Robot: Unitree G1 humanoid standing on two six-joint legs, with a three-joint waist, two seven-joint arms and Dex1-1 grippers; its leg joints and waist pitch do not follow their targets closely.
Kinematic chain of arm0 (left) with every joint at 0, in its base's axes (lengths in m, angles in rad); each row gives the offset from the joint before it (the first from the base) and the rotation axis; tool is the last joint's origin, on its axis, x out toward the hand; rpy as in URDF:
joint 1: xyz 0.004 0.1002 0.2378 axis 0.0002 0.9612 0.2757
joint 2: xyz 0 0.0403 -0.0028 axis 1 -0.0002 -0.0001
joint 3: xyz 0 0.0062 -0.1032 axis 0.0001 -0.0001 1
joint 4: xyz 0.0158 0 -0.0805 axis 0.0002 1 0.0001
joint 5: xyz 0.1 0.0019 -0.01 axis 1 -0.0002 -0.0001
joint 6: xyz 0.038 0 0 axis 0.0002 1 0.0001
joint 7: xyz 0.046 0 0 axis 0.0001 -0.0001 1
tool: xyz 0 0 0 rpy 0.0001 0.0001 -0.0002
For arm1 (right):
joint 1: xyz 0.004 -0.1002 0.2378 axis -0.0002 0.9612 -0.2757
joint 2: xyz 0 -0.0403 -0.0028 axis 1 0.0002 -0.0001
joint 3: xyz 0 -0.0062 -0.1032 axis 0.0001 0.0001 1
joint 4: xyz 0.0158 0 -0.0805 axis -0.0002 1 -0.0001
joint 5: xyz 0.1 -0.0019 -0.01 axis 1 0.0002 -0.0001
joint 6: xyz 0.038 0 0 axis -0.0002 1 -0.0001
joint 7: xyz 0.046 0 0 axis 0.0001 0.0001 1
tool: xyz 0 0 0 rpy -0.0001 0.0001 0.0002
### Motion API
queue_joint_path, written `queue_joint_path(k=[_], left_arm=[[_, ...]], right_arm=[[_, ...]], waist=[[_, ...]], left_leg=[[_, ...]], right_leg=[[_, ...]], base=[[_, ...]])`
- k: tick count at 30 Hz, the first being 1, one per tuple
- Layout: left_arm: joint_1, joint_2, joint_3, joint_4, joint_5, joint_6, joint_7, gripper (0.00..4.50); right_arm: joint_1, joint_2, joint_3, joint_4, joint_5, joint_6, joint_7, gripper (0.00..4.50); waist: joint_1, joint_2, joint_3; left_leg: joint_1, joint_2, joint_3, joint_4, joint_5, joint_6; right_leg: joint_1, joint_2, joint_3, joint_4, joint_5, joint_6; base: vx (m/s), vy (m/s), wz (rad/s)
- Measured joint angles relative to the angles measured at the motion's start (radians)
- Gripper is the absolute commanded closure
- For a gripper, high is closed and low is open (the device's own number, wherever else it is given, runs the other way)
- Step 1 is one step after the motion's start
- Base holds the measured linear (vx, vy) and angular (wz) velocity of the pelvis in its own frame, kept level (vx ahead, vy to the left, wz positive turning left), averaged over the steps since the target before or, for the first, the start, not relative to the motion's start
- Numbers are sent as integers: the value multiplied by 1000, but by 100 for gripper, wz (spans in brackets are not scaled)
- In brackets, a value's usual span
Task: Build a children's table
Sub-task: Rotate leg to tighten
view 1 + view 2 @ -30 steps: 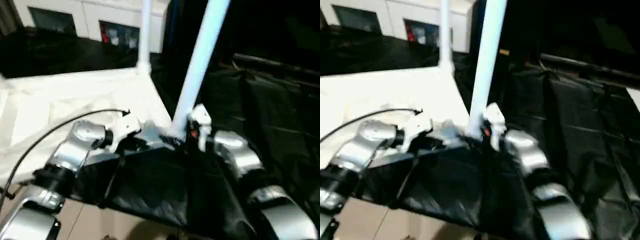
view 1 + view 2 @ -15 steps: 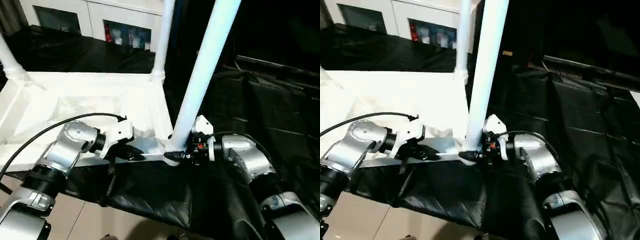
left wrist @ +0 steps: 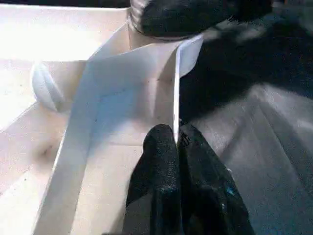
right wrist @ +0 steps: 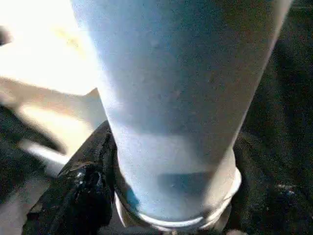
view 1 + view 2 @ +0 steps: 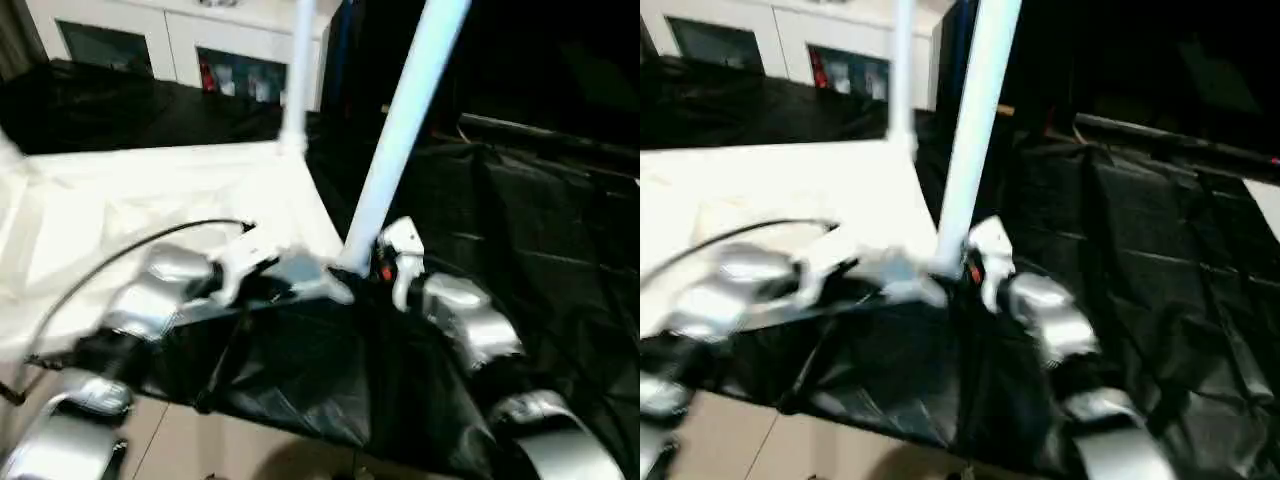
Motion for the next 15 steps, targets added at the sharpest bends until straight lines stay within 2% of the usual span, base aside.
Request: queue_joint_path(k=[4, 5, 9, 11, 15], left_arm=[[-17, -80, 9, 25, 37, 30, 124, 450], [-17, -96, 9, 24, 43, 37, 143, 450], [-17, -105, 8, 21, 46, 40, 157, 450], [-17, -104, 5, 20, 46, 35, 152, 450], [-17, -81, -2, 20, 46, -2, 120, 450]], right_arm=[[-62, 61, -44, 94, -11, -26, -214, 175], [-63, 71, -53, 105, -12, -44, -251, 119], [-63, 89, -58, 120, -24, -75, -295, 99], [-63, 89, -62, 120, -28, -79, -294, 70], [-52, 79, -62, 109, -23, -108, -226, 37]], waist=[[-3, 1, -1], [-3, 2, -1], [-2, 9, -3], [-2, 11, -4], [-3, 19, -2]], left_leg=[[2, -1, -1, 0, 0, 0], [1, -1, -2, 0, 0, 0], [-1, -1, -2, 0, 0, 0], [-3, -1, -2, 0, 0, 0], [-7, 0, -2, -1, 0, 0]], right_leg=[[2, -1, 0, -1, -1, 1], [2, -1, 0, -1, -1, 1], [1, -1, -1, -1, -1, 1], [0, -1, -1, -1, -1, 1], [-3, -1, -2, -1, 0, 0]], base=[[0, 0, 0], [0, 0, 0], [0, 0, 0], [0, 0, 0], [0, 0, 0]])
